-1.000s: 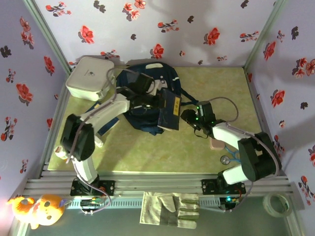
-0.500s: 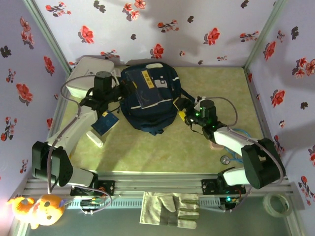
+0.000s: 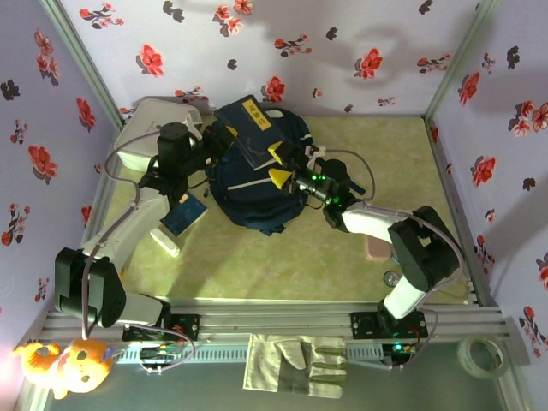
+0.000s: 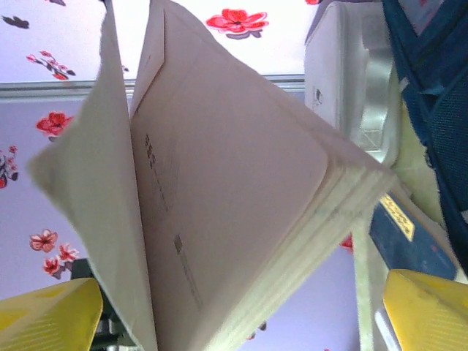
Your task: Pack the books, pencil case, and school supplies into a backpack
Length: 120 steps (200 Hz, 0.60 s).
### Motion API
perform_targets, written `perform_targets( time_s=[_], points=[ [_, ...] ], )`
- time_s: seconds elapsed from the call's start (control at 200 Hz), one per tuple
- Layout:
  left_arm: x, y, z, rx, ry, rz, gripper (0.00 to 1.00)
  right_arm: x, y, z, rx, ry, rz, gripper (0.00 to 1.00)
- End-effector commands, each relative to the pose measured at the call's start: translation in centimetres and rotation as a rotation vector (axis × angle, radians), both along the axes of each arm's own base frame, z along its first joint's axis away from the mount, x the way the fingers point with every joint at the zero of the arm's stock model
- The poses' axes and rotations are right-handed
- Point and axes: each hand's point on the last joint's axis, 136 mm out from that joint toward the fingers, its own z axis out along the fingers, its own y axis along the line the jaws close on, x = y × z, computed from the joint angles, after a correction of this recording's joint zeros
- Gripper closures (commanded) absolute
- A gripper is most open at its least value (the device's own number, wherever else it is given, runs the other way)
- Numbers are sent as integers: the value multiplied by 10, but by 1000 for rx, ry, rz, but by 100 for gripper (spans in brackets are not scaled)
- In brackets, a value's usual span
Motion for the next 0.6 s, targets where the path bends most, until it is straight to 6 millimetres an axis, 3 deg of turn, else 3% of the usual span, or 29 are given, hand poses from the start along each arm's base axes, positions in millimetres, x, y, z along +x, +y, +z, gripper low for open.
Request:
perform_targets(
  time_s=[0.0, 0.225, 0.395, 0.495, 0.595],
  points=[
    [-4, 5, 35, -92, -85, 2, 100, 5, 6, 28, 89, -47, -1, 3],
    [-4, 2, 34, -144, -73, -18, 100, 14, 10, 32, 123, -56, -21, 19],
    [-2, 4, 30, -137, -63, -15, 100, 18, 9, 47, 185, -83, -36, 31],
    [-1, 7, 23, -128, -46, -8, 100, 19, 4, 47, 184, -89, -60, 46],
    [-3, 11, 16, -101, -25, -5, 98, 18, 2, 47, 169, -106, -67, 73]
  ],
)
